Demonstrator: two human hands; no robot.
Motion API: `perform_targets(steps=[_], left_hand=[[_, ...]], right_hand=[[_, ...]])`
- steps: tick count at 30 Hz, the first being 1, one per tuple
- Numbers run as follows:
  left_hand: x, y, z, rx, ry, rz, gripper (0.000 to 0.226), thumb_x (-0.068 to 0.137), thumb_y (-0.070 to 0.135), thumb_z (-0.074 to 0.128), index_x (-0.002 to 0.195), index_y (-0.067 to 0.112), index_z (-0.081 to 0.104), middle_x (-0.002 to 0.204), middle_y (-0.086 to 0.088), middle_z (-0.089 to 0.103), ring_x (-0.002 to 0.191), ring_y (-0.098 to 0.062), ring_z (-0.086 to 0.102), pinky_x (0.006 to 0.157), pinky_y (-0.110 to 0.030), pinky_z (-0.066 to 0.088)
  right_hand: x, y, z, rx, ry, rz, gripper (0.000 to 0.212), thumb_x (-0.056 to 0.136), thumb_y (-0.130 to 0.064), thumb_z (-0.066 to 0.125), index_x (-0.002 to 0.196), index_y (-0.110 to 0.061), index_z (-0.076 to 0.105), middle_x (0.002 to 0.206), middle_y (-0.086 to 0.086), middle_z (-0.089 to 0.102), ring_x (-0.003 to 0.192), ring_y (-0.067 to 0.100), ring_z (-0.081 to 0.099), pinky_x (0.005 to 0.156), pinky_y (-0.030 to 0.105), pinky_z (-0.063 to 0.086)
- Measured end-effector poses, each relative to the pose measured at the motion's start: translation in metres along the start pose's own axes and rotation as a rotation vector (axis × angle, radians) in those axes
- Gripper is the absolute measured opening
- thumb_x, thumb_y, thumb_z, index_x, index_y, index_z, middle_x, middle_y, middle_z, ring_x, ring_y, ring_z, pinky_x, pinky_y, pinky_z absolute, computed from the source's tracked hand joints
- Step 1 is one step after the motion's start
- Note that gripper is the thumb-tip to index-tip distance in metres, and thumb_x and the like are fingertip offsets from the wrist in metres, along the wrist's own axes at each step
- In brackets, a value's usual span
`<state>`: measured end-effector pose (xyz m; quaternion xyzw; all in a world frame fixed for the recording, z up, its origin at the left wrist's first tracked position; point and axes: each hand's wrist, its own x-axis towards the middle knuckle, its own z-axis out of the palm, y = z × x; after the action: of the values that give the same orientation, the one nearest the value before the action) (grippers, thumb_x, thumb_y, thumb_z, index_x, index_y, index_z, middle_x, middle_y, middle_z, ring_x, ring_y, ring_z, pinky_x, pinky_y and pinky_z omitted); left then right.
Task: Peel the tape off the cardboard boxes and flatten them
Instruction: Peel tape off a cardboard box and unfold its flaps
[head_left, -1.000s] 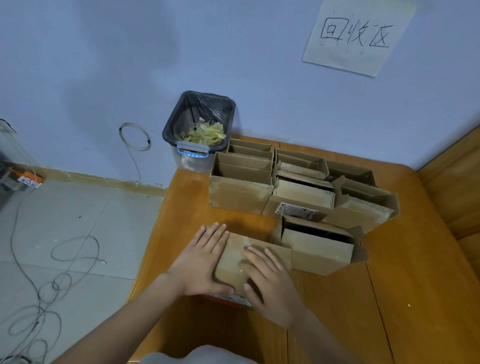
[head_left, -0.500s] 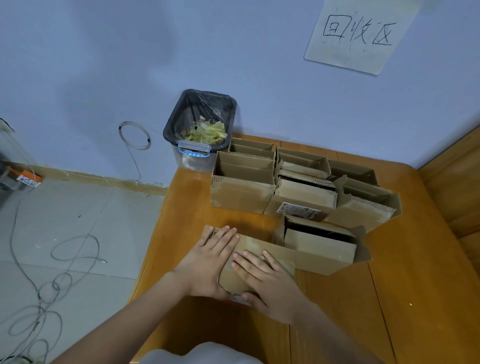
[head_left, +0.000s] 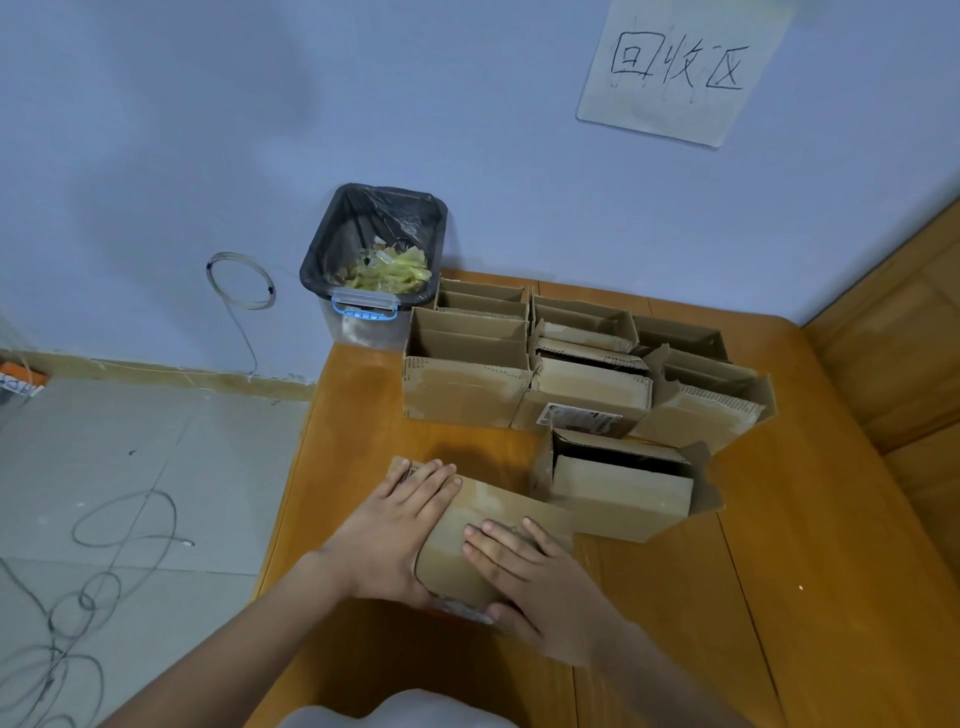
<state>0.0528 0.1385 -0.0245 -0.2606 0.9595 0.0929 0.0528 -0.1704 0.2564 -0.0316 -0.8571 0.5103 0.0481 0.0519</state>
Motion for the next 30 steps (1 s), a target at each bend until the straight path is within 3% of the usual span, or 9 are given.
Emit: perform_targets(steps=[11, 15, 17, 21, 23, 26, 30], left_hand=[[-0.018, -0.021, -0.003, -0.011, -0.019, -0.059, 0.125, 0.061, 0.087, 0.051, 0.151, 0.004, 0.027, 0.156, -0.012, 0.029, 0.146, -0.026, 0.016, 0.117, -0.040, -0.004], [-0.027, -0.029, -0.004, 0.002, -0.024, -0.081, 0.125, 0.060, 0.086, 0.054, 0.151, 0.004, 0.027, 0.156, -0.012, 0.029, 0.146, -0.026, 0.017, 0.118, -0.040, -0.005], [-0.030, -0.034, -0.005, 0.015, -0.033, -0.092, 0.127, 0.061, 0.087, 0.053, 0.153, 0.006, 0.021, 0.159, -0.011, 0.022, 0.147, -0.025, 0.009, 0.120, -0.041, -0.010], [-0.021, -0.040, -0.003, 0.045, -0.051, -0.115, 0.132, 0.062, 0.091, 0.045, 0.154, 0.011, -0.007, 0.162, -0.008, -0.013, 0.143, -0.021, -0.025, 0.111, -0.037, -0.028], [-0.019, -0.034, -0.003, 0.033, -0.056, -0.147, 0.139, 0.057, 0.097, 0.039, 0.153, 0.010, -0.012, 0.159, -0.009, -0.025, 0.141, -0.024, -0.033, 0.111, -0.038, -0.029], [-0.016, -0.020, -0.001, 0.007, 0.023, -0.145, 0.145, 0.052, 0.103, 0.031, 0.149, 0.008, -0.020, 0.154, -0.010, -0.035, 0.140, -0.023, -0.038, 0.109, -0.035, -0.032], [-0.005, -0.005, 0.005, -0.031, 0.007, -0.120, 0.139, 0.056, 0.100, 0.035, 0.144, 0.012, -0.027, 0.154, -0.007, -0.034, 0.140, -0.019, -0.036, 0.113, -0.035, -0.027]], right_hand=[[-0.014, 0.000, 0.005, 0.026, 0.078, -0.012, 0.050, 0.104, -0.042, 0.020, 0.150, -0.025, 0.031, 0.156, -0.009, 0.025, 0.146, 0.011, 0.016, 0.114, 0.041, 0.016], [-0.013, 0.004, 0.005, 0.074, 0.170, -0.035, 0.047, 0.103, -0.041, 0.024, 0.145, -0.024, 0.040, 0.151, -0.010, 0.036, 0.144, 0.014, 0.026, 0.116, 0.043, 0.015], [-0.009, 0.002, 0.002, 0.141, 0.224, -0.029, 0.048, 0.102, -0.042, 0.028, 0.143, -0.022, 0.045, 0.147, -0.009, 0.043, 0.142, 0.013, 0.030, 0.117, 0.045, 0.021], [0.023, -0.008, -0.014, 0.275, 0.376, -0.035, 0.043, 0.098, -0.038, 0.040, 0.130, -0.016, 0.058, 0.133, 0.000, 0.059, 0.130, 0.015, 0.046, 0.108, 0.042, 0.040], [0.035, -0.010, -0.017, 0.222, 0.324, -0.075, 0.046, 0.097, -0.040, 0.041, 0.134, -0.017, 0.053, 0.141, 0.001, 0.051, 0.137, 0.017, 0.038, 0.115, 0.043, 0.030], [0.046, -0.014, -0.011, 0.107, 0.151, -0.131, 0.057, 0.099, -0.051, 0.032, 0.146, -0.018, 0.037, 0.156, 0.003, 0.029, 0.147, 0.018, 0.013, 0.118, 0.050, 0.006], [0.053, -0.014, -0.005, 0.092, 0.065, -0.141, 0.063, 0.099, -0.055, 0.027, 0.150, -0.019, 0.029, 0.158, 0.001, 0.025, 0.148, 0.015, 0.000, 0.115, 0.055, -0.006]])
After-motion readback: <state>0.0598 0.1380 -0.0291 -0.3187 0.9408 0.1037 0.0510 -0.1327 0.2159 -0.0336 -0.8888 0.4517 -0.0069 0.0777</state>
